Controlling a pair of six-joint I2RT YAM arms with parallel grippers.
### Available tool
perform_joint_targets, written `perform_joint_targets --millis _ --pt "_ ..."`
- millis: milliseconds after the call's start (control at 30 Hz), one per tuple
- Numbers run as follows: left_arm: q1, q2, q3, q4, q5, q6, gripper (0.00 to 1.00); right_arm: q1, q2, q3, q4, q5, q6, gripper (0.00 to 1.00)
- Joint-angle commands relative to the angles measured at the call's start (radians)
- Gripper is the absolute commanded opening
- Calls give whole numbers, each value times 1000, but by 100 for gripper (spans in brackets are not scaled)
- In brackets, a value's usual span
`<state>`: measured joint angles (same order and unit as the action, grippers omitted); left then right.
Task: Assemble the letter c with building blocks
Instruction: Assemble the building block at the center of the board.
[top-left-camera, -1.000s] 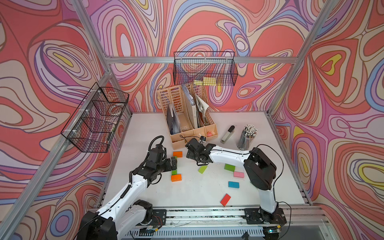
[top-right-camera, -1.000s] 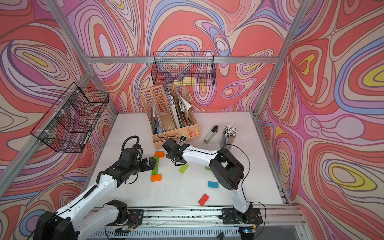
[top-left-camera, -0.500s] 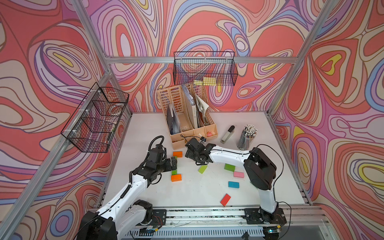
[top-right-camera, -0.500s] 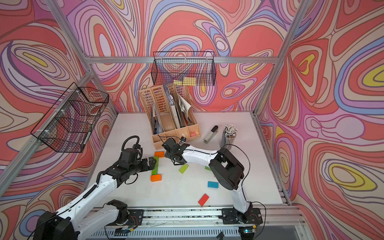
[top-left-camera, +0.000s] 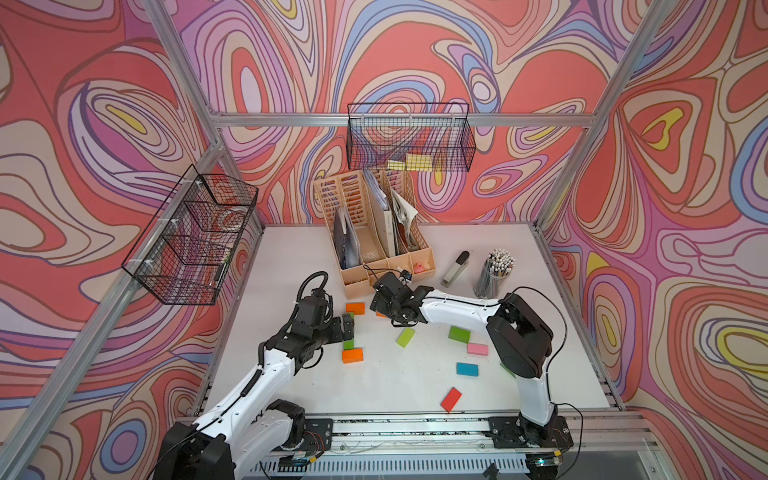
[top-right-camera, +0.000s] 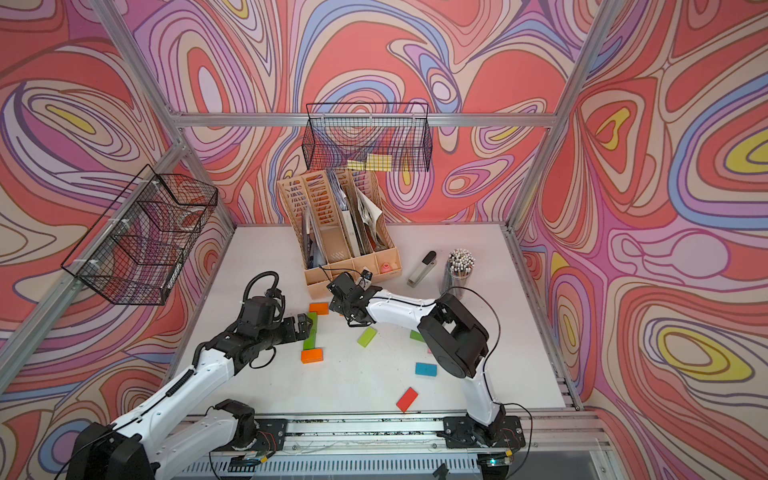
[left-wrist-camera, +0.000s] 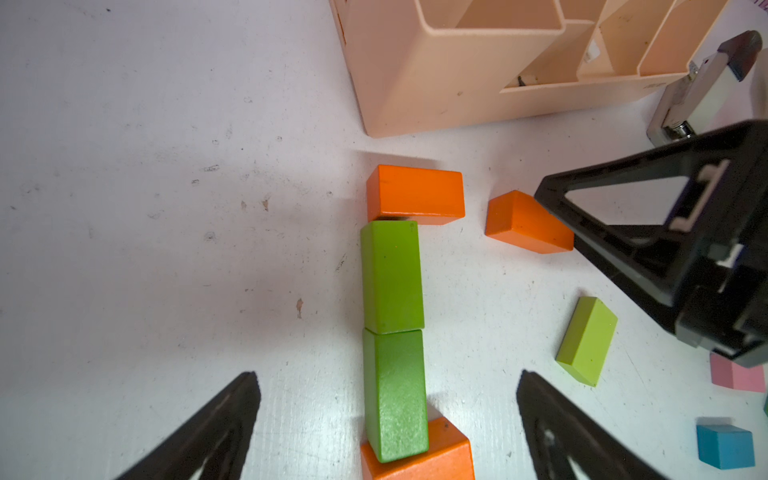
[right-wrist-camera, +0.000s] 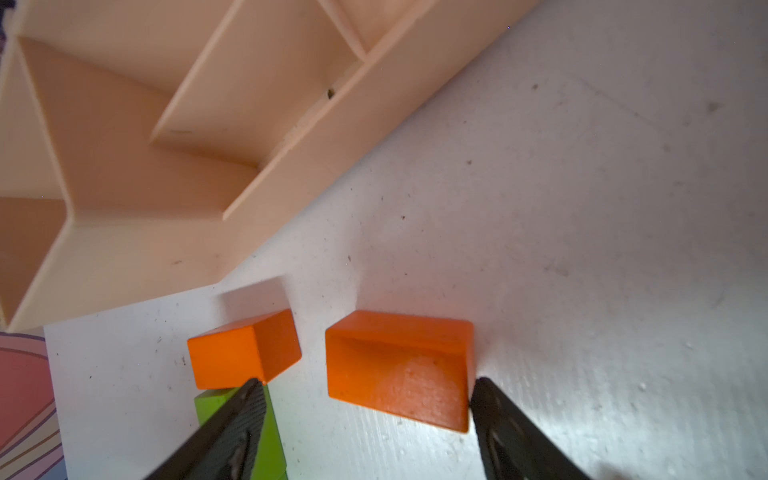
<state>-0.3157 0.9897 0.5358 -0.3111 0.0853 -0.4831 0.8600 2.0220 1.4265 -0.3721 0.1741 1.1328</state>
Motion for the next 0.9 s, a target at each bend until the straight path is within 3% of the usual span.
perform_joint_targets --millis 0,867 --pt "-4 -7 -11 -12 -4 3 99 -9 15 -7 34 4 -24 82" --pt "-4 -2 -11 -11 -6 3 100 -10 36 -6 152 -61 -68 80"
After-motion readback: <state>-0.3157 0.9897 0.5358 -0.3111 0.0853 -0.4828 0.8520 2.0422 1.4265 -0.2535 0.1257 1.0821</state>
